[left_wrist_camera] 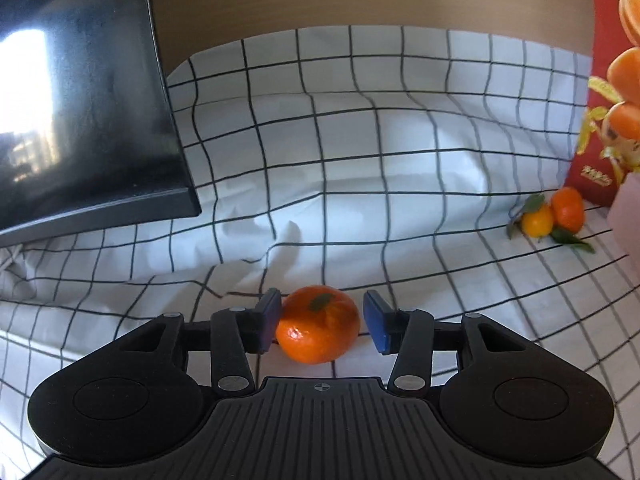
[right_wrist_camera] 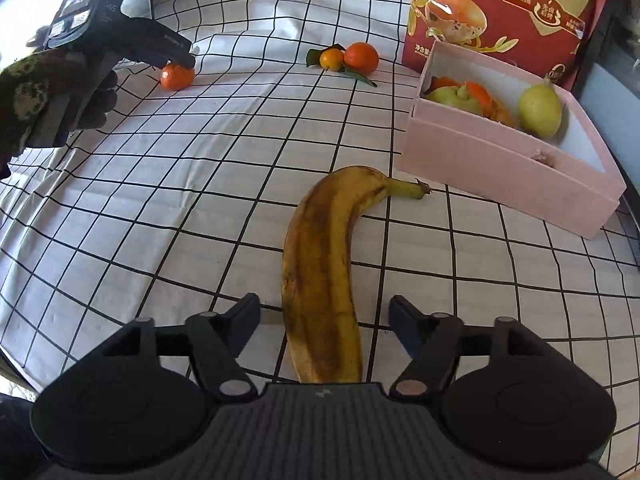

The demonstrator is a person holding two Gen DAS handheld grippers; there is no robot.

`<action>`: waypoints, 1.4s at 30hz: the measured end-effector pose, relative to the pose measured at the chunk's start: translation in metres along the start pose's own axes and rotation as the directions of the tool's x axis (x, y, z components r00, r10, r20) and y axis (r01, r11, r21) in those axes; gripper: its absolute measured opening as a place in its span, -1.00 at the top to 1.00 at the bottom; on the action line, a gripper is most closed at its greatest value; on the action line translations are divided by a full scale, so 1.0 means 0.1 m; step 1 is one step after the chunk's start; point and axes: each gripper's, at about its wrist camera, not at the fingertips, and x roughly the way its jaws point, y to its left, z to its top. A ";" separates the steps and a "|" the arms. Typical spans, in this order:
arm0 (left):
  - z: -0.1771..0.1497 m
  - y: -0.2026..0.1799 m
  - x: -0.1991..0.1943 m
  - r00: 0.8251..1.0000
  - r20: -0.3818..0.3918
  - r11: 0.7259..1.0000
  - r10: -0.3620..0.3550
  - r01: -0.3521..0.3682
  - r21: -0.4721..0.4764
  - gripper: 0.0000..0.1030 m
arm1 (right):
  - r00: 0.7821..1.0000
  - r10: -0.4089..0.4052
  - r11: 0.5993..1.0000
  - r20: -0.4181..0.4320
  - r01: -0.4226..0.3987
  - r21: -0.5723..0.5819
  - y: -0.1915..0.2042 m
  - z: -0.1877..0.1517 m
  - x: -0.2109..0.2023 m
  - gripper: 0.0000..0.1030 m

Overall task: Organize fruits
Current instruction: 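Grasp a mandarin with the left gripper while the right gripper regrasps the banana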

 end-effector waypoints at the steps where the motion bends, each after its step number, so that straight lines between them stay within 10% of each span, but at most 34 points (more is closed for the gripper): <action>1: 0.01 0.01 0.03 1.000 -0.010 1.000 0.014 -0.014 0.000 0.02 | 1.000 -0.004 1.000 -0.001 0.004 0.008 -0.01 0.00 0.01 -0.59; 14: -0.03 0.09 0.10 0.992 -0.123 1.000 -0.017 0.016 -0.011 -0.06 | 1.000 -0.019 0.999 -0.007 0.019 0.034 -0.07 0.00 0.09 -1.00; 20: -0.21 -0.04 -0.34 0.979 -0.115 0.985 -0.168 0.162 -0.053 -0.05 | 1.000 -0.021 0.999 -0.010 0.021 0.034 -0.07 0.01 0.09 -1.00; 24: -0.50 -0.33 -0.67 0.940 -0.146 0.951 -0.308 0.302 -0.061 -0.05 | 0.999 -0.020 0.999 -0.030 0.021 0.036 -0.08 0.04 0.11 -1.00; 28: -0.81 -0.65 -0.93 0.900 -0.164 0.915 -0.403 0.400 -0.054 -0.05 | 1.000 -0.020 1.000 -0.016 0.020 0.008 0.00 0.11 0.08 -0.67; 34: -0.98 -0.80 -1.11 0.885 -0.182 0.902 -0.429 0.430 -0.036 -0.05 | 0.999 -0.052 0.996 0.011 0.052 -0.068 0.11 0.27 0.13 -0.29; 36: -1.01 -0.75 -1.11 0.884 -0.181 0.902 -0.431 0.428 -0.058 -0.05 | 1.000 -0.024 0.999 0.001 0.024 -0.046 0.09 0.31 0.15 0.15; 42: -1.05 -0.56 -1.07 0.878 -0.177 0.894 -0.445 0.425 -0.140 -0.05 | 0.998 0.056 0.998 -0.029 -0.056 0.021 0.01 0.38 0.14 0.29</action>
